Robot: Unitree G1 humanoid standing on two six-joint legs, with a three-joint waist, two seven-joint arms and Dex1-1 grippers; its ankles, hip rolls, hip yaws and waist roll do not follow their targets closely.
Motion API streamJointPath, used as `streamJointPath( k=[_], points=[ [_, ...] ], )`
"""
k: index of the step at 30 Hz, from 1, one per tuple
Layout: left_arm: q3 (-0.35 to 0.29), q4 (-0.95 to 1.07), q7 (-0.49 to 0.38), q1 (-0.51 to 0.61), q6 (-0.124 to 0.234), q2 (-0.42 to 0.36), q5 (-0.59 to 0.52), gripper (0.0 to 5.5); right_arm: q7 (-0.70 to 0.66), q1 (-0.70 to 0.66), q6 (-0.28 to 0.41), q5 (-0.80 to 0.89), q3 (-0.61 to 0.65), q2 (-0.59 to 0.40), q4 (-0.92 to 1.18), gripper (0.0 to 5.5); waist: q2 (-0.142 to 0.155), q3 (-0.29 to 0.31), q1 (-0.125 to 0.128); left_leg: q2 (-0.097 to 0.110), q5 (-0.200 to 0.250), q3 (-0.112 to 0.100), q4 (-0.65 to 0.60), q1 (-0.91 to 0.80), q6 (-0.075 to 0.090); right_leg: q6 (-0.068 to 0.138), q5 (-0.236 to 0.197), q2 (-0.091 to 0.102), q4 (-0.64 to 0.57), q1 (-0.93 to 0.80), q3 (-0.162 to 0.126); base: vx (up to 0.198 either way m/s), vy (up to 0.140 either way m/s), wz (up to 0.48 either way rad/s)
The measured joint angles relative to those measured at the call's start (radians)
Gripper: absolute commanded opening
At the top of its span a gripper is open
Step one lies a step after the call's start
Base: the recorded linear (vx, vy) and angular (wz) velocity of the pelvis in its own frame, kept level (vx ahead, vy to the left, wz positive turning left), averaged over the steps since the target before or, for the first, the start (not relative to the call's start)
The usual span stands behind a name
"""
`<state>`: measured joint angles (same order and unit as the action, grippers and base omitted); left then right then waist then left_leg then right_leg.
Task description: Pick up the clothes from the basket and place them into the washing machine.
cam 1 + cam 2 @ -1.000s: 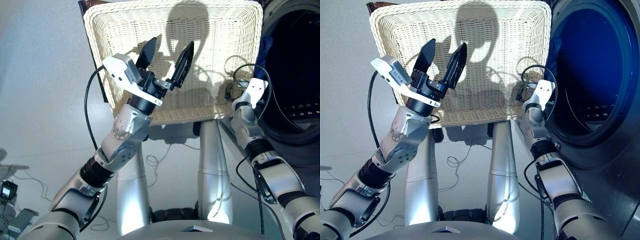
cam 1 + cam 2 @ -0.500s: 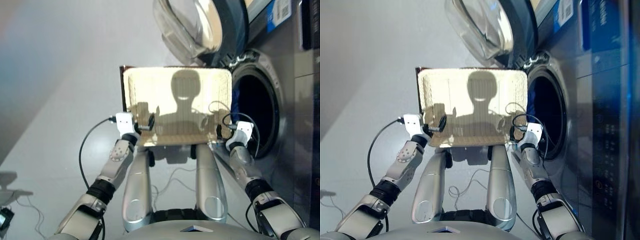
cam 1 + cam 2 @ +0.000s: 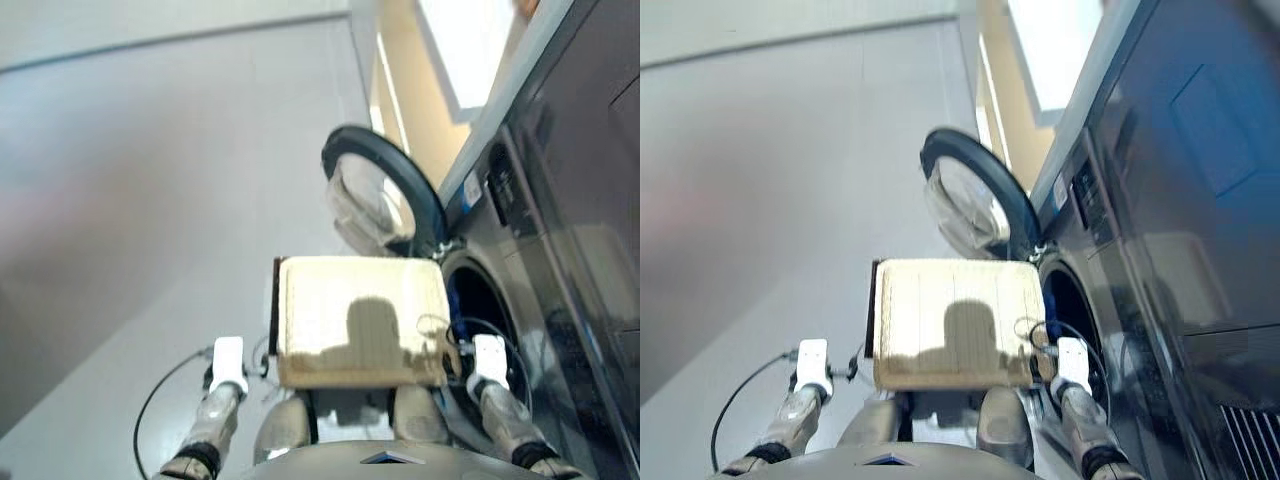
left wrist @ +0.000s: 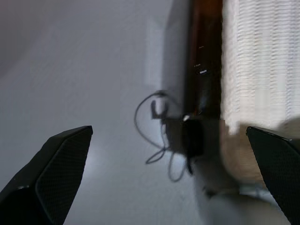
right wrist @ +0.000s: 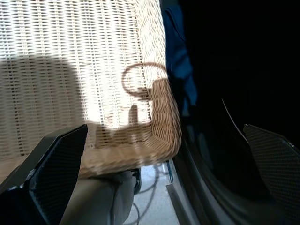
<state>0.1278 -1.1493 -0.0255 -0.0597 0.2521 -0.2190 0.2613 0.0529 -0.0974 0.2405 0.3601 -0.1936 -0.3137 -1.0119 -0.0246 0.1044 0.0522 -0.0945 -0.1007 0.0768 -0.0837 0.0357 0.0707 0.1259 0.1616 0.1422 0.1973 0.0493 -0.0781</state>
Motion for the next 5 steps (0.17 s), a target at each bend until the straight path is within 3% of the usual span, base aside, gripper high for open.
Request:
streamJointPath(
  k=[5],
  points=[
    [-0.018,-0.096,-0.013,-0.021,-0.039,0.009,-0.045,5.50,0.006,-0.007,-0.032,-0.002,0.016,0.025,-0.082,5.50,0.000,-0.051,-0.001,0.000,0.017,0.006,-0.001,-0.031,-0.009,0.003,-0.010,-0.001,-0.033,-0.046,-0.002,0.052,0.005,-0.003]
  ],
)
